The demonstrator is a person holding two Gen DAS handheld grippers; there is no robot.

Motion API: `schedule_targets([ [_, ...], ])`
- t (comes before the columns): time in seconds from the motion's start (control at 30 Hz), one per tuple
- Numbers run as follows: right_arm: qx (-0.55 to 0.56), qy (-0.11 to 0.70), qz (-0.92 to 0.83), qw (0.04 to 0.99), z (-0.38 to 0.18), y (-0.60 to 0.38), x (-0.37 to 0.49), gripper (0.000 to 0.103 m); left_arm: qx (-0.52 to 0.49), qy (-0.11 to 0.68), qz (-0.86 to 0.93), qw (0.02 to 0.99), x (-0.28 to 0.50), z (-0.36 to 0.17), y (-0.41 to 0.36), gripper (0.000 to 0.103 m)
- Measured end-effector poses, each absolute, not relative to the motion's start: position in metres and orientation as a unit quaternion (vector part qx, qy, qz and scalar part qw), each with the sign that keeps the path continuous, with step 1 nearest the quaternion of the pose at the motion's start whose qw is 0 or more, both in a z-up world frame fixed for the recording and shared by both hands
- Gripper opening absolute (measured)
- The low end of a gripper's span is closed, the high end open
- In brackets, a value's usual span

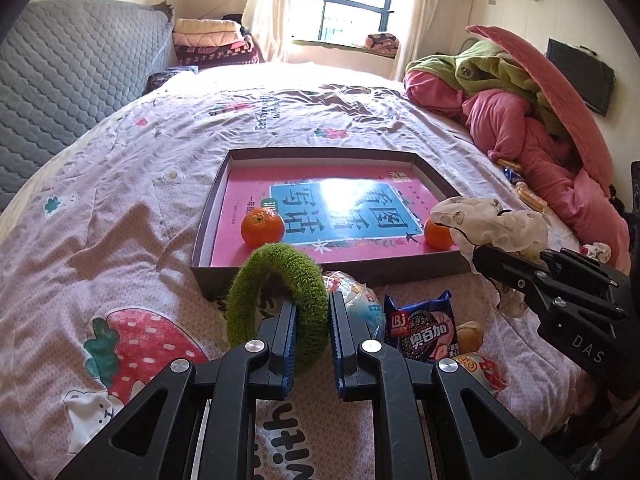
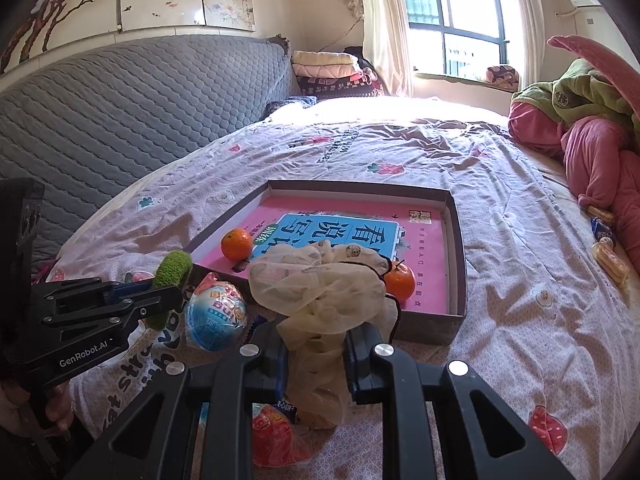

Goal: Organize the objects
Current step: 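Lift the green ring and mesh bag and carry both over the tray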

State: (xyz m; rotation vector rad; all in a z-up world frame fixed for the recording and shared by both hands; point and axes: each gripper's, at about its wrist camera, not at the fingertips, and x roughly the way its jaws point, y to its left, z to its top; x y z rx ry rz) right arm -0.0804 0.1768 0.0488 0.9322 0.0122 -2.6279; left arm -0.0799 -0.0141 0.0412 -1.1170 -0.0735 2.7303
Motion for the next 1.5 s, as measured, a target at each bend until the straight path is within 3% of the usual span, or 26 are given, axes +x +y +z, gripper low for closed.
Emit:
schedule_targets([
  [1.5, 0.253, -0.003, -0.955, 0.153, 0.075, 0.171, -0.109, 0.022, -0.298, -0.036, 0.952, 0.068, -0.133, 0.065, -0.005, 0.015],
])
